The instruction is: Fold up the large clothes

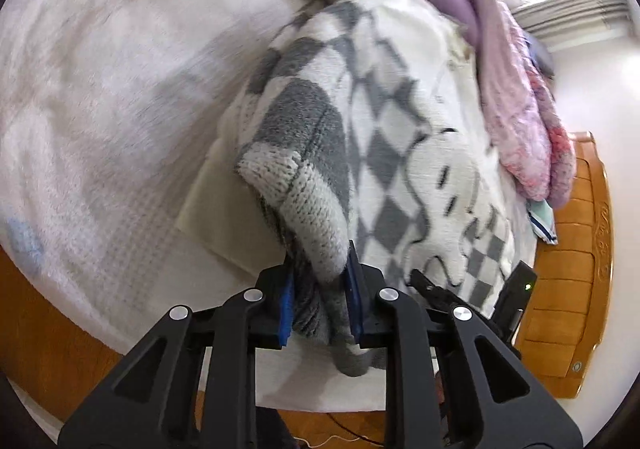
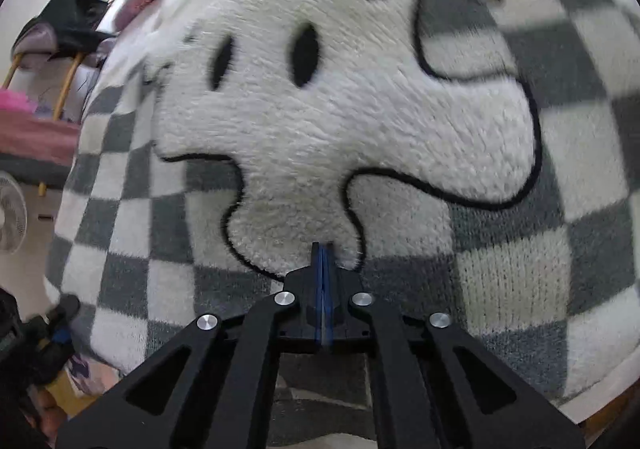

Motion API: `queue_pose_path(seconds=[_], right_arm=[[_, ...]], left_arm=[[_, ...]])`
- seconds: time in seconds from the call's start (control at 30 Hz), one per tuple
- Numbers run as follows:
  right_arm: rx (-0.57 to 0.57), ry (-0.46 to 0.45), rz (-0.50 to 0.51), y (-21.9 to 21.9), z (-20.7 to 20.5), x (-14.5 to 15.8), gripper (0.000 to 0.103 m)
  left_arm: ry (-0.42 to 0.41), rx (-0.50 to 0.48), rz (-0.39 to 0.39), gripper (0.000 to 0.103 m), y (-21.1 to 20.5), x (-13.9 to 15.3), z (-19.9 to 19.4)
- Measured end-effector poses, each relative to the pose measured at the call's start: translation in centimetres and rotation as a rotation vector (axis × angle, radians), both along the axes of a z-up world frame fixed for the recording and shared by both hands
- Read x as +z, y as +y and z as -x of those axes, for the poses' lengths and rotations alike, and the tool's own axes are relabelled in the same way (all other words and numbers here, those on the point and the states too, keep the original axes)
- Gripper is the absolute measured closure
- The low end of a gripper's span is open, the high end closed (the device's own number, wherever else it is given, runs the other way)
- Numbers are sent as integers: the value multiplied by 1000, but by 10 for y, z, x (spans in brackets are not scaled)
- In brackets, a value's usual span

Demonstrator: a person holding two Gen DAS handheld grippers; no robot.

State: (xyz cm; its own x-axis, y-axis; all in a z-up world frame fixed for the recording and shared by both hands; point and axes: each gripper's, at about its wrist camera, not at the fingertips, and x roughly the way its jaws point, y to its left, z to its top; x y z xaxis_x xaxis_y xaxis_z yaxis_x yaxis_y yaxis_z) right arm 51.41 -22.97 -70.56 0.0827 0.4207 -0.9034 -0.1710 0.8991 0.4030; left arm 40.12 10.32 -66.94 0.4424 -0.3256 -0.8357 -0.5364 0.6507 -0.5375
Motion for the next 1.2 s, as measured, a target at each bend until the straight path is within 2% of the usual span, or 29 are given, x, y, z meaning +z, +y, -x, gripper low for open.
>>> queue_pose_path(seconds=[0.1, 0.17, 0.23, 0.33, 0.43, 0.5, 0.6, 0.7, 0.73, 0.77, 0.83, 0.87, 1.0, 1.07, 1.1, 1.13, 1.2], right_arm=[[62, -74, -73, 1, 16, 29, 95], [124, -147, -122, 4, 35, 55, 82], [209, -229, -158, 10, 58, 81, 53], [319, -297, -222, 23, 91, 103, 44], [384, -348, -267, 45, 105, 108, 38], [404, -363, -268, 64, 105, 103, 37], [399, -450, -203, 93, 90, 93, 37], [368, -435, -209, 104, 79, 81, 37], [367, -436, -204, 110, 75, 77, 43], [371, -432, -217, 111, 74, 75, 54], [324, -395, -199, 111, 68, 71, 82], [302, -375, -204, 108, 65, 71, 83], [138, -241, -327, 79, 46, 68, 88], [56, -189, -388, 61, 36, 67, 88], [26, -169, -420, 52, 32, 70, 88], [-17, -157, -455, 38, 28, 73, 88], [-69, -141, -513, 18, 24, 79, 88]], left_arm=[[-23, -1, 6, 83, -9, 12, -10], [-34, -7, 14, 83, -14, 19, -17], [-42, -12, 21, 83, -19, 23, -21], [-58, -15, 47, 83, -22, 30, -25], [-90, -9, 56, 83, -23, 39, -28], [-99, -28, 40, 83, -29, 45, -31], [-102, -43, 29, 83, -34, 49, -32], [-104, -54, 17, 83, -36, 51, -32], [-105, -58, 8, 83, -37, 51, -32], [-104, -65, -2, 83, -39, 52, -34], [-96, -69, -29, 82, -42, 53, -37], [-99, -69, -26, 82, -44, 52, -38], [-222, -79, 35, 76, -50, 68, -29], [-313, -87, -14, 59, -55, 87, -19], [-333, -88, -49, 54, -57, 94, -16], [-341, -76, -95, 51, -58, 99, -14], [-301, -33, -163, 51, -57, 98, -18]])
